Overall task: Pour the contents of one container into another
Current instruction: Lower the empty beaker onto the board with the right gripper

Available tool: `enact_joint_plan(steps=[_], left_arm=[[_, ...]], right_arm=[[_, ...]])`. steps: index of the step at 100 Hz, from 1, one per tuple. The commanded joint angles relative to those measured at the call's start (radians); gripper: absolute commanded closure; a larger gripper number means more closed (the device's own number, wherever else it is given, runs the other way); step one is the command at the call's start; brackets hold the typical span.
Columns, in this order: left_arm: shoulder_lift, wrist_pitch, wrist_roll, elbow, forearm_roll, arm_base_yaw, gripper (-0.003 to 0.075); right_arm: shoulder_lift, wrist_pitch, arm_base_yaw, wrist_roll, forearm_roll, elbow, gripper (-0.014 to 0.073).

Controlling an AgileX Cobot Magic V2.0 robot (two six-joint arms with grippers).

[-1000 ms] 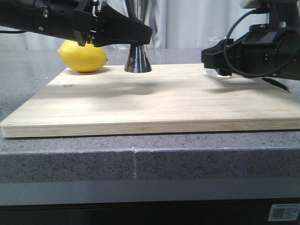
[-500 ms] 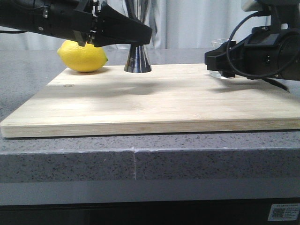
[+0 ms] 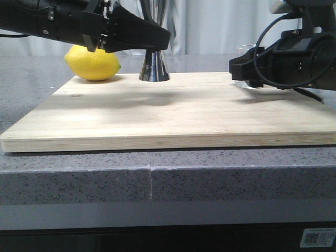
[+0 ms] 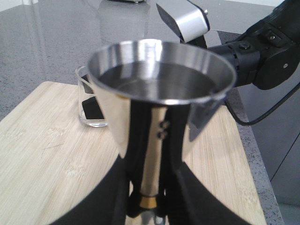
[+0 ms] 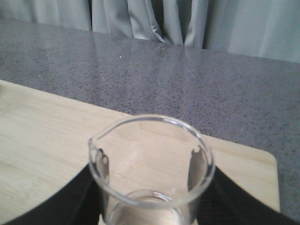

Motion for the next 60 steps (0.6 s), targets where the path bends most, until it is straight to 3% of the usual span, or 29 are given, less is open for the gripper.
enact_joint_plan(steps=[1,47,60], left_arm=[[-0.055,0.109,-0.007,-0.029,-0.070,-0.009,0.0739],[-0.055,0.109,-0.007,-0.029,-0.070,-0.009,0.0739],[-0.055,0.109,-0.007,-0.029,-0.070,-0.009,0.0739]], right_arm=[[-0.033,-0.053,-0.008,-0.013,-0.003,-0.023,0.0378],[-0.033,-0.051,-0.008,-0.013,-0.009,-0.023,0.0373],[-0.033,-0.051,-0.008,-0.013,-0.013,-0.023,0.0313]])
